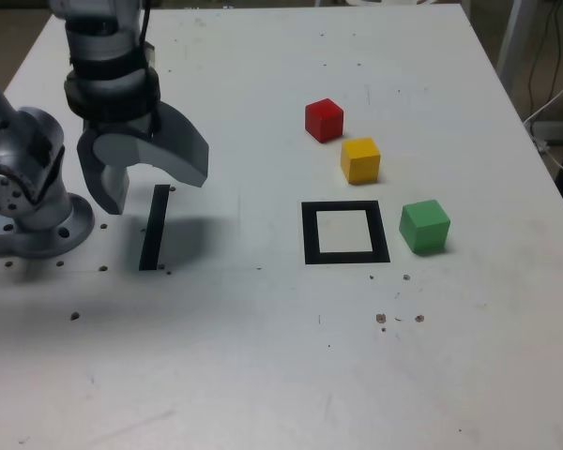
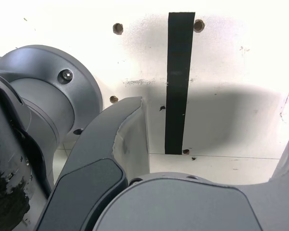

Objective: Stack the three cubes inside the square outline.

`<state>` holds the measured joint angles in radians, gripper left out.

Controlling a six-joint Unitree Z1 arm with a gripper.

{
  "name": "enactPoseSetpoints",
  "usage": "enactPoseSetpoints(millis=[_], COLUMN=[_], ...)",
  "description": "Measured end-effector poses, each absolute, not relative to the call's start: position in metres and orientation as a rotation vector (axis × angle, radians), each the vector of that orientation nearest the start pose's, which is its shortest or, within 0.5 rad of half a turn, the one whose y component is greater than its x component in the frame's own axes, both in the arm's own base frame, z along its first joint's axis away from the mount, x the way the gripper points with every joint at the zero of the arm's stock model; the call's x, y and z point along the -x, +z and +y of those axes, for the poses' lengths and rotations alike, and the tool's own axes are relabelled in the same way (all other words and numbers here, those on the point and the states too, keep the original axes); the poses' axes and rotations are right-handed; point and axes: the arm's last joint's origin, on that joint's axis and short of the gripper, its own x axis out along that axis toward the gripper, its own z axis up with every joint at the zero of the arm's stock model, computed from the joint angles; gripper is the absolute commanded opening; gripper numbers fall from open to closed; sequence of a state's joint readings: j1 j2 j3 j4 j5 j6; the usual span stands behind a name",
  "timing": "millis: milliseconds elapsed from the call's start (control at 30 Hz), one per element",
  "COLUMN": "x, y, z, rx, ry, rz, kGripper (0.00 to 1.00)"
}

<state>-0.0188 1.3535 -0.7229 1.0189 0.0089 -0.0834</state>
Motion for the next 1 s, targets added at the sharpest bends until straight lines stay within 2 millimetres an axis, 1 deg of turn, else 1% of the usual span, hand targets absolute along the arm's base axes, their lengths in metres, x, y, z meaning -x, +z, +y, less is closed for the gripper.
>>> enactPoseSetpoints(millis=[267,333,467,567,767,867,1000], x=[-0.127,-0.131,-0.142,-0.157,-0.194,-0.212,-0.241], y=[0.247,0.255,0.277,0.291,0.318,0.325,0.336], z=[-0.003,-0.003,-0.005,-0.009,-0.012,-0.014,-0.019], rx=[0.051,0.053,0.048,0.055,0.086,0.092,0.099], ry=[0.051,0.049,0.035,0.019,0.032,0.061,0.085], rz=[1.642,1.629,1.624,1.628,1.559,1.551,1.518], kGripper=[0.99,0.99,0.99,0.99,0.99,0.99,0.99])
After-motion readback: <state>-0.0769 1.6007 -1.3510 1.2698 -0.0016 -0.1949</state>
